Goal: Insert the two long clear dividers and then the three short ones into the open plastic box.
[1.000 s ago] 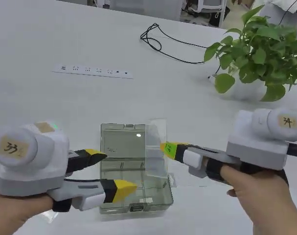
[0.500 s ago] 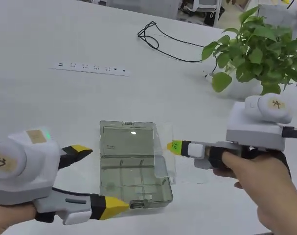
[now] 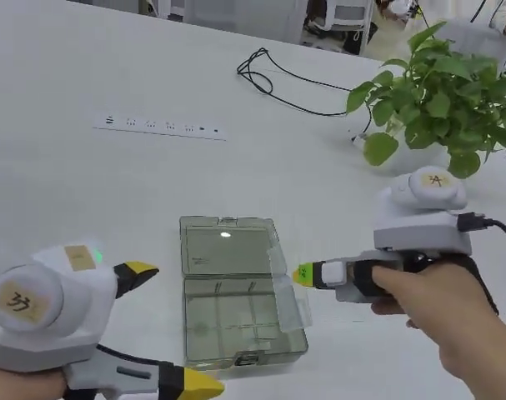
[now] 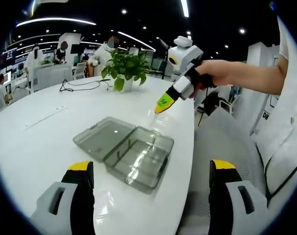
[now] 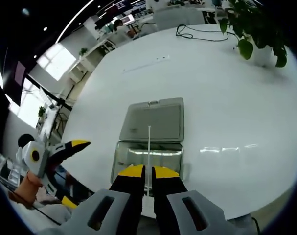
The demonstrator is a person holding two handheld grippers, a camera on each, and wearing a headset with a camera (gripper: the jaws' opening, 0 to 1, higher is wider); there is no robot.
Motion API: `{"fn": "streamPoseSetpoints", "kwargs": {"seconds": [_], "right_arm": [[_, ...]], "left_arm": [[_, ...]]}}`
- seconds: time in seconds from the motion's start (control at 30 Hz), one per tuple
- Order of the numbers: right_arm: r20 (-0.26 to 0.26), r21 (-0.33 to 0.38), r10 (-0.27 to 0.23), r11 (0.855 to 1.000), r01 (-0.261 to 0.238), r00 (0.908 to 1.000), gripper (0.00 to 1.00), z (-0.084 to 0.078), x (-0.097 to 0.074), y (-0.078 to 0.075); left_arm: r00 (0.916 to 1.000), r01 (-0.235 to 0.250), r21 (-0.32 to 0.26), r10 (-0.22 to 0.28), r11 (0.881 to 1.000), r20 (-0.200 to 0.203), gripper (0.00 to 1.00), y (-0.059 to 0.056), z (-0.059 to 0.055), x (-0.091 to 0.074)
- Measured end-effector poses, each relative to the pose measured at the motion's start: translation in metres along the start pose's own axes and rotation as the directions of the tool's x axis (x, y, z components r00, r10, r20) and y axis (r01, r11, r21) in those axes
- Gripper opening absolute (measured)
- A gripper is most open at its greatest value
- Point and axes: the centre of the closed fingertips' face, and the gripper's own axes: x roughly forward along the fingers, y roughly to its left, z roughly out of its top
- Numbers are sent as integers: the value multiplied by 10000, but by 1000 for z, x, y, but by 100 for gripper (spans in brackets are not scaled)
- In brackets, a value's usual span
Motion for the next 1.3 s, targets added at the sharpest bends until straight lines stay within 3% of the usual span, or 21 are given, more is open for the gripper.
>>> {"fn": "streamPoseSetpoints", "kwargs": {"seconds": [0.43,1.3], "right_arm": [[-1083,556,-293,9978,355,9937,6,-12,22,-6],[-1119,626,-849,9938,923,9901,6,-22,40,-20]], "left_arm": [[9997,-54,-331,61,9994,217,99,3,-4,-2],[9998,136,-585,-127,9982,153,97,5,-7,5]]}}
